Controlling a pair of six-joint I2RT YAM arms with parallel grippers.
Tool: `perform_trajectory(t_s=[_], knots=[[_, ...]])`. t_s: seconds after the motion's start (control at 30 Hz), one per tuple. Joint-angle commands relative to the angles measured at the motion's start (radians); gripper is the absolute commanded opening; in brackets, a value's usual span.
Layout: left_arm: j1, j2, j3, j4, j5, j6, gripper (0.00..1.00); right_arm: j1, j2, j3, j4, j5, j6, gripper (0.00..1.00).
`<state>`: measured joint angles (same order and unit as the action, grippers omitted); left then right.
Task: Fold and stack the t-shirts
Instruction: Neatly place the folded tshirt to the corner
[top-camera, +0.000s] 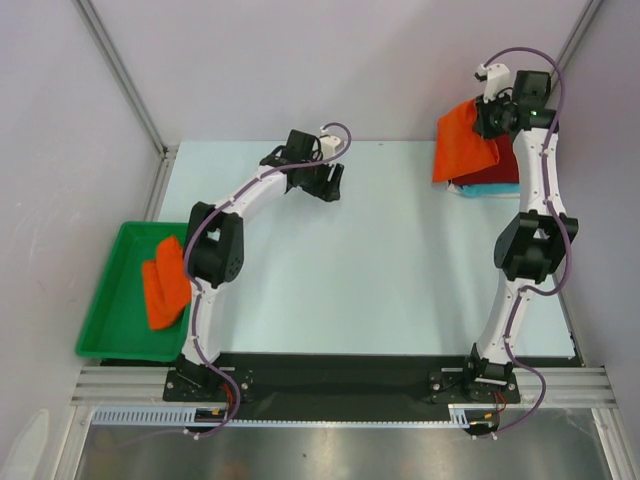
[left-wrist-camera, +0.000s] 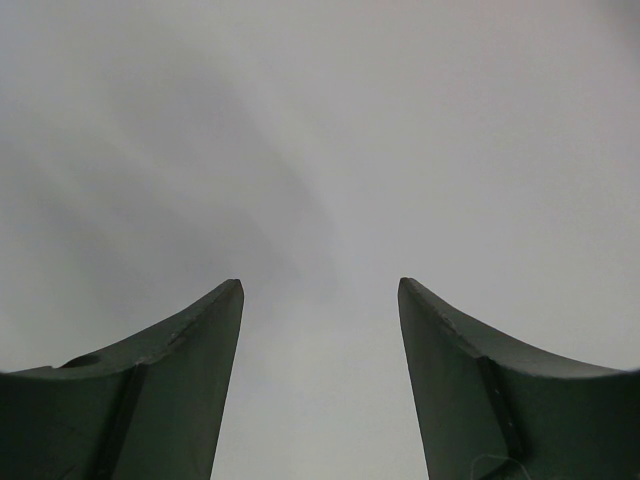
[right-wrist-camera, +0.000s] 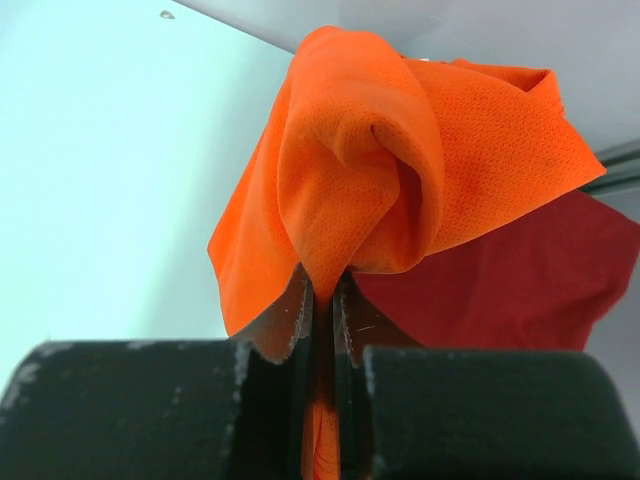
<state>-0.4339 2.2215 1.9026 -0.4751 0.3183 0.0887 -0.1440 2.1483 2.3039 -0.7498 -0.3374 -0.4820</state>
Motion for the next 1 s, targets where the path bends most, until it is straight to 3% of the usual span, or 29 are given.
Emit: perform_trajectory(t_s=[0.0, 0.97], knots=[[-0.002, 0.003, 0.05, 0.023, 0.005, 0.019, 0.69, -0.022, -0.073, 0.006, 0.03, -0.005, 0.014, 0.0], [-0.012, -0.06, -0.054, 0.013, -0.047, 0.054, 0.7, -0.15, 0.18, 0.143, 0.138, 0.14, -0.007, 0.0]])
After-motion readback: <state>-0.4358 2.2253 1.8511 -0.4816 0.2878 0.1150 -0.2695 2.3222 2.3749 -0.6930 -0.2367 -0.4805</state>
